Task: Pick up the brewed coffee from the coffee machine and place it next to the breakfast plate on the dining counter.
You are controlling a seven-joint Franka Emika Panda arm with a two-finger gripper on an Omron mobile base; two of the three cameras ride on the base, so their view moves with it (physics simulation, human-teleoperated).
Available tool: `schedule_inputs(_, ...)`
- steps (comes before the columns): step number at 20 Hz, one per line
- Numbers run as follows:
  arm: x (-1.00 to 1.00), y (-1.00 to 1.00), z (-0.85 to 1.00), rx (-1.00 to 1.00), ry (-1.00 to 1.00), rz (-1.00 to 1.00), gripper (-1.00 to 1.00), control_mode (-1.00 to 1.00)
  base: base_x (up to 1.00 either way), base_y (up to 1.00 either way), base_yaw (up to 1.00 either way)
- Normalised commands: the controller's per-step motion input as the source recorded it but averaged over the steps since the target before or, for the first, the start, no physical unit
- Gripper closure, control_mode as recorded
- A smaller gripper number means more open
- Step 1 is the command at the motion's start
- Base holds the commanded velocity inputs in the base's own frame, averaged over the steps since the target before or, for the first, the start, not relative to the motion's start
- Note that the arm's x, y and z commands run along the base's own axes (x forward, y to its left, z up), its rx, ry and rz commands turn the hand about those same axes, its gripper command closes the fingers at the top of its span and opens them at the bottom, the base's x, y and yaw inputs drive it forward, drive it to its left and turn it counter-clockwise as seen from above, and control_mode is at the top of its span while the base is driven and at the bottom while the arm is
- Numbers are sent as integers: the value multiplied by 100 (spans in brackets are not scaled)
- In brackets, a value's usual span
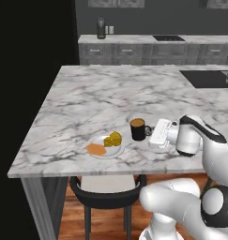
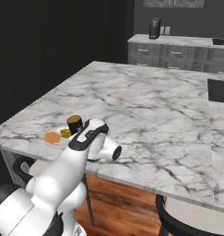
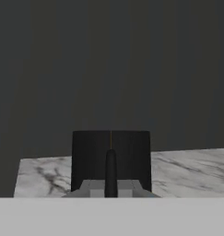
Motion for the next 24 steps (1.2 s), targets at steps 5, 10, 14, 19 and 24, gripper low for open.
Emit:
schedule_inputs(5, 35, -11, -15, 0, 4, -8, 100, -100, 0, 0, 0)
schedule_inputs(10, 23, -1, -25, 0, 1, -4, 100, -100, 0, 0, 0)
schedule_inputs(14, 23, 0, -28, 0, 1, -2, 100, -100, 0, 0, 0)
schedule_inputs(19, 25, 0, -36, 0, 3, -2, 100, -100, 0, 0, 0)
schedule_inputs(24, 24, -5, -33, 0, 3, -1, 100, -100, 0, 0, 0)
